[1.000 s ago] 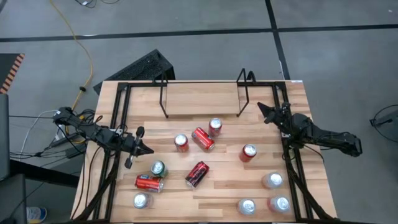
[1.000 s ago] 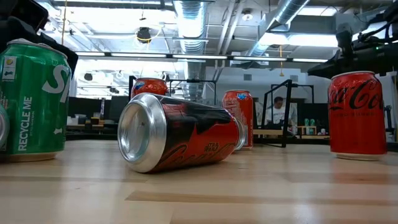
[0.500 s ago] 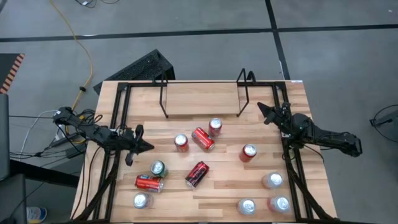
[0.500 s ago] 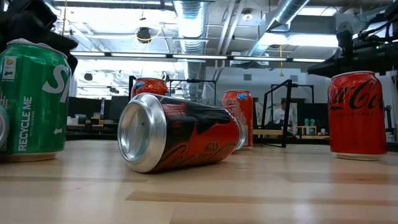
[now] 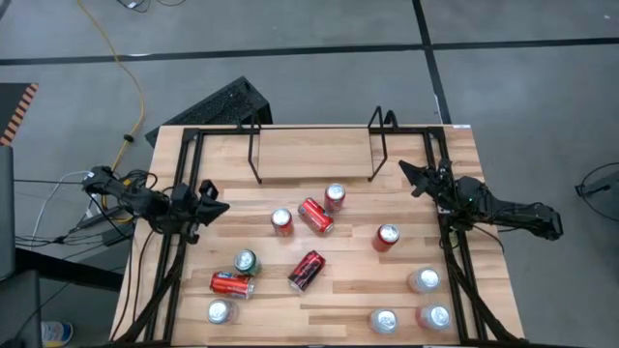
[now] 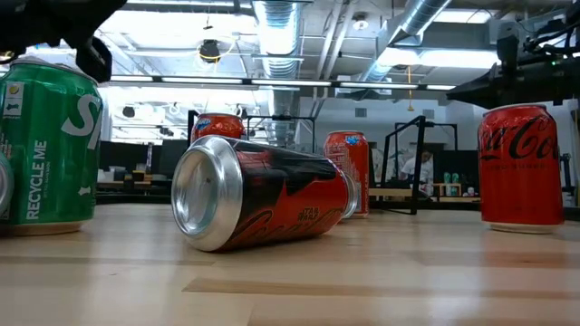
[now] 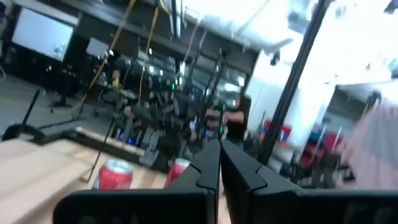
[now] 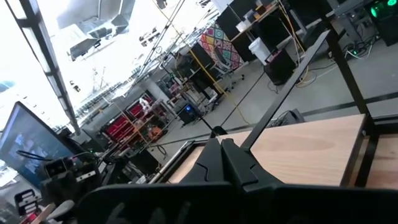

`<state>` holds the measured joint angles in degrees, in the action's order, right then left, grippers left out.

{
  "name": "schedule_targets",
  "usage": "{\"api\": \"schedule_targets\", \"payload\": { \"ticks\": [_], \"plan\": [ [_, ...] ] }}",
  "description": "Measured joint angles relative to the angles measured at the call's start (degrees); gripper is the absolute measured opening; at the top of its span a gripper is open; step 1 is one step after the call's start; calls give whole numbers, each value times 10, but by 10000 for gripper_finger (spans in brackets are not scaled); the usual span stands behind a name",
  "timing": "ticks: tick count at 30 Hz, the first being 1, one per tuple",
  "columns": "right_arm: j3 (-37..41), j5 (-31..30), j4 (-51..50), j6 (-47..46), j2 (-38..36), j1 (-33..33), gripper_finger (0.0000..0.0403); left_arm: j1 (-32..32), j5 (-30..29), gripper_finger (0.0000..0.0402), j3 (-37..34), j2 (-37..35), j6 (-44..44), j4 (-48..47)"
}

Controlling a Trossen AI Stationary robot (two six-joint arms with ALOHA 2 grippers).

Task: Place canned beverage on shelf
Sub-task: Put the red soda can on the shelf

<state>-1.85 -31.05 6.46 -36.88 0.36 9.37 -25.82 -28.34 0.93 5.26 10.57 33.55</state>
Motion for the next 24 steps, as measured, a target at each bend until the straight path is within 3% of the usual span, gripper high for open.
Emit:
{"api": "schedule_targets", "payload": {
  "ticks": [7, 10, 14, 24],
  "plan": [
    [0, 0, 1, 1, 0, 0, 0, 0, -37, 0, 1, 0, -8, 114],
    [0, 0, 4, 41, 0, 0, 0, 0, -18, 0, 26, 0, -8, 102],
    [0, 0, 38, 78, 0, 0, 0, 0, 9, 0, 90, 4, -9, 27],
    [0, 0, 74, 135, 0, 0, 0, 0, -5, 6, 258, 69, -65, -224]
  ]
}}
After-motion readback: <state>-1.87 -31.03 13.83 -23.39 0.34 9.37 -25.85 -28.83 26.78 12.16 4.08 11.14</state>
